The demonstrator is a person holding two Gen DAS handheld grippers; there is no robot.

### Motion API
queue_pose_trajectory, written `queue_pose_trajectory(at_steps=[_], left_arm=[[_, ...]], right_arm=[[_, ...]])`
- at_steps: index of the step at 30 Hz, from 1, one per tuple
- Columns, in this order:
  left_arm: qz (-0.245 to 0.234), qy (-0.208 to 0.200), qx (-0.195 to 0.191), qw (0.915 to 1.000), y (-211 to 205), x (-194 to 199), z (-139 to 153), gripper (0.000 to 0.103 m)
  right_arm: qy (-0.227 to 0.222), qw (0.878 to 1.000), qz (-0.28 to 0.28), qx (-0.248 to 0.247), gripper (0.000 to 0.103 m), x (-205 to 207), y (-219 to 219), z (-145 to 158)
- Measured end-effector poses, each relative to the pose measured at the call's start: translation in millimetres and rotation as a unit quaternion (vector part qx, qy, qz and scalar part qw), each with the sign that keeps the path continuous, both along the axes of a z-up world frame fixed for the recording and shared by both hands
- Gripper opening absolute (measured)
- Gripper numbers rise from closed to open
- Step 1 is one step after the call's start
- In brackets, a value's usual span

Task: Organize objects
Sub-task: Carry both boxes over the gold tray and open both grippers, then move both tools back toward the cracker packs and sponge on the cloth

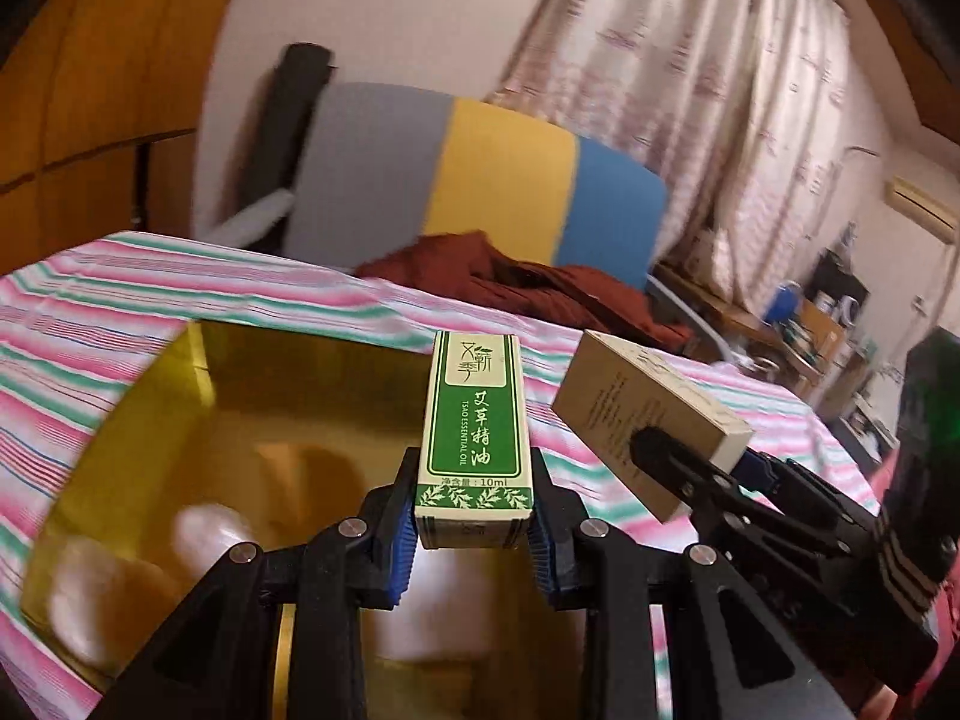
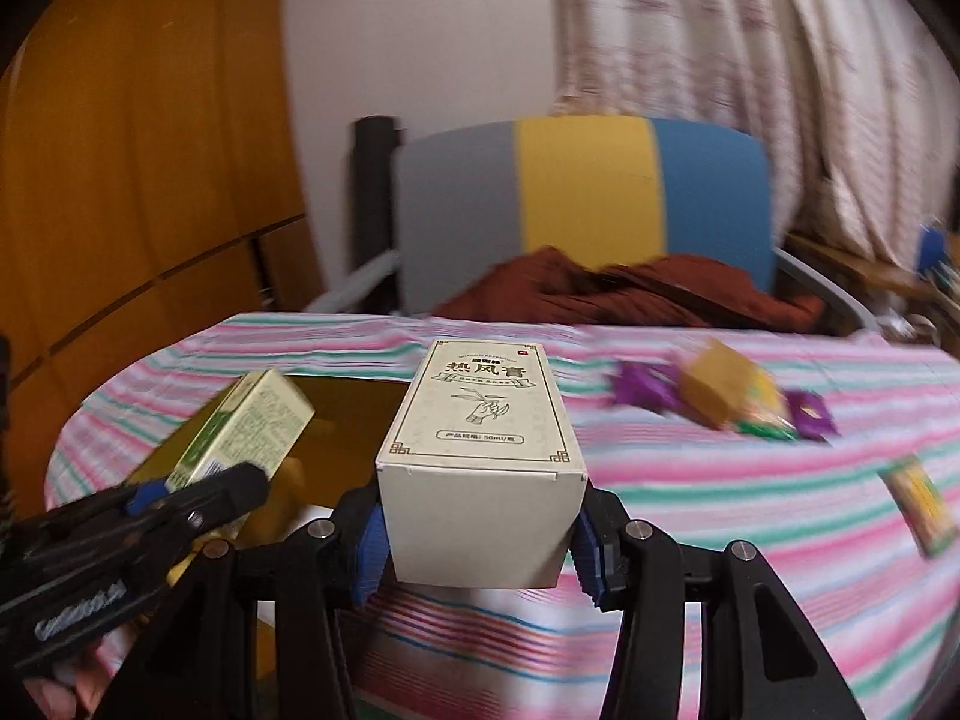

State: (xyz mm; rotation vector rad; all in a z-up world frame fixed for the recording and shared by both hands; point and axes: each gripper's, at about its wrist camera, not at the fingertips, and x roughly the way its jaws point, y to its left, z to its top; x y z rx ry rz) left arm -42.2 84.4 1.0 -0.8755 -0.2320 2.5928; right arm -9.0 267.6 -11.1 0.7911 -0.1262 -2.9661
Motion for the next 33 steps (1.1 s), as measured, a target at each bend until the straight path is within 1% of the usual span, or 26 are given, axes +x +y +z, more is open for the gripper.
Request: queue_pose_trajectory(at_steps=[3, 6, 9, 11, 12, 13, 14, 15, 16, 18, 20, 25, 29, 33], left_arm=[[0.022, -0.005, -0.001, 0.9997, -26, -18, 3, 0.031], [0.043, -0.02, -0.004, 0.9989, -47, -39, 0, 0.031], [0.06, -0.041, -0.015, 0.9973, -63, -64, -7, 0.031], [0.073, -0.056, -0.028, 0.9954, -73, -85, -13, 0.031], [0.077, -0.061, -0.033, 0.9946, -76, -91, -15, 0.031], [0.083, -0.071, -0.04, 0.9932, -78, -99, -18, 0.032], [0.089, -0.083, -0.048, 0.9913, -78, -106, -22, 0.037], [0.098, -0.098, -0.057, 0.9887, -80, -112, -26, 0.043], [0.103, -0.107, -0.06, 0.9871, -81, -115, -30, 0.045], [0.109, -0.113, -0.058, 0.9859, -82, -115, -35, 0.052], [0.118, -0.116, -0.057, 0.9846, -82, -111, -38, 0.054], [0.144, -0.097, -0.033, 0.9843, -85, -83, -33, 0.054], [0.131, -0.073, -0.01, 0.9887, -75, -58, -23, 0.056], [0.105, -0.058, -0.011, 0.9928, -57, -37, -16, 0.058]], right_arm=[[-0.009, 0.999, 0.037, 0.011, 0.051, -22, -27, 2], [-0.021, 0.998, 0.06, 0.024, 0.051, -42, -48, -2], [-0.033, 0.996, 0.07, 0.044, 0.051, -64, -66, -10], [-0.052, 0.994, 0.071, 0.059, 0.052, -82, -75, -19], [-0.062, 0.994, 0.074, 0.059, 0.053, -92, -76, -24], [-0.071, 0.993, 0.074, 0.06, 0.061, -97, -76, -27], [-0.076, 0.993, 0.07, 0.063, 0.068, -101, -77, -30], [-0.078, 0.993, 0.062, 0.067, 0.07, -103, -76, -32], [-0.077, 0.993, 0.055, 0.068, 0.07, -102, -73, -31], [-0.069, 0.995, 0.048, 0.049, 0.073, -94, -62, -28], [-0.061, 0.997, 0.038, 0.029, 0.079, -80, -52, -24], [-0.048, 0.999, 0.012, 0.003, 0.08, -51, -33, -21], [-0.055, 0.998, -0.004, -0.027, 0.081, -35, -16, -22], [-0.064, 0.997, -0.013, -0.045, 0.082, -24, -6, -27]])
